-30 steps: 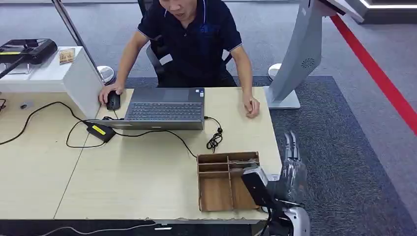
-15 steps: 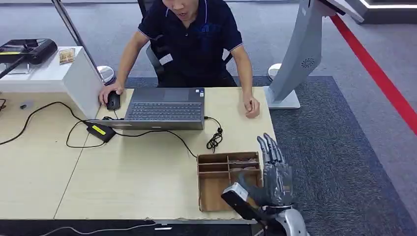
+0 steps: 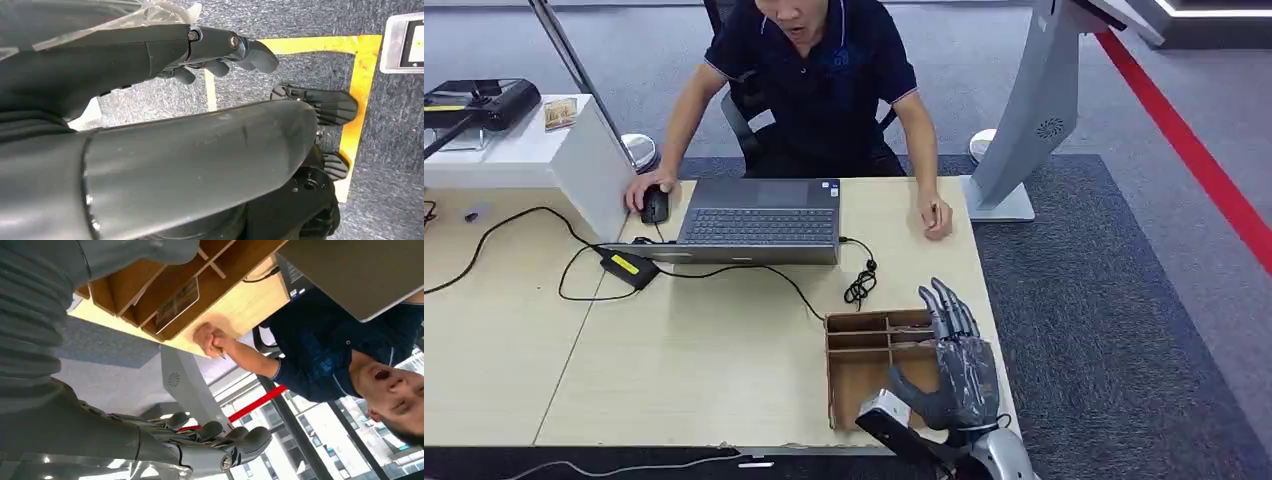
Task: Pass the card to the sensor for recognition and then transmit it.
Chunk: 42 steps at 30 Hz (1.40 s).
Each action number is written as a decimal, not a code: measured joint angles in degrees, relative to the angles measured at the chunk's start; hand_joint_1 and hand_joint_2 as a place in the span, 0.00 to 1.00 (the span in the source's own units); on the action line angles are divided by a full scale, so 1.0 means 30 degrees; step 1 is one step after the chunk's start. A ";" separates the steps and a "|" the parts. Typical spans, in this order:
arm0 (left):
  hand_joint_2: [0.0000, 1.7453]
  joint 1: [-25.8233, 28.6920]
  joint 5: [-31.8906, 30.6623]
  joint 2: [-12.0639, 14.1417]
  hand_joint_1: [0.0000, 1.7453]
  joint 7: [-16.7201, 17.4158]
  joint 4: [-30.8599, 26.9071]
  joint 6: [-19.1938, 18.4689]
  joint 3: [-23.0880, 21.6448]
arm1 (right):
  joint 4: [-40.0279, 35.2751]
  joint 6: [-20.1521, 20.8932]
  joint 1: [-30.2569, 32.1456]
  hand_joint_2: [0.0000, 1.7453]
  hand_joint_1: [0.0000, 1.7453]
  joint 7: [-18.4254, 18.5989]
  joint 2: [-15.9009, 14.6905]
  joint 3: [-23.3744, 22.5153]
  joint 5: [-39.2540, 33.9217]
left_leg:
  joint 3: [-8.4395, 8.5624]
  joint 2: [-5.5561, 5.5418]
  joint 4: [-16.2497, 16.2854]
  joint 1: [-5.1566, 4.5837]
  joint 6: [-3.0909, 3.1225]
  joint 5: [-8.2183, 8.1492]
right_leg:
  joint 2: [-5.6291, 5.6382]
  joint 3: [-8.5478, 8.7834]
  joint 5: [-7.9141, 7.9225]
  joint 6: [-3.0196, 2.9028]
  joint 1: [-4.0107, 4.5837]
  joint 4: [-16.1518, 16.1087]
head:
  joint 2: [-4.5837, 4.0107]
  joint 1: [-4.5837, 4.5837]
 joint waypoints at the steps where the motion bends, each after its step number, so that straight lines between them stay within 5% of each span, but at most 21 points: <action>1: 0.00 0.0001 -0.0008 0.0000 0.00 0.0000 0.0000 0.0000 0.0000 | 0.0118 -0.0074 -0.0053 1.00 0.00 -0.0044 0.0059 0.0022 -0.0014 | 0.0000 0.0000 0.0000 0.0000 0.0000 0.0000 | 0.0000 -0.0001 0.0000 0.0000 0.0000 0.0000 | 0.0000 0.0007; 42: 0.00 -0.0003 -0.0408 0.0262 0.00 0.0000 0.0000 -0.0204 -0.0036 | 0.4591 -0.1137 -0.0795 1.00 0.00 -0.0641 0.1457 -0.0780 -0.0152 | 0.0000 0.0001 0.0001 0.0000 0.0000 0.0000 | 0.0000 -0.0005 0.0000 0.0000 0.0000 0.0001 | 0.0000 0.0007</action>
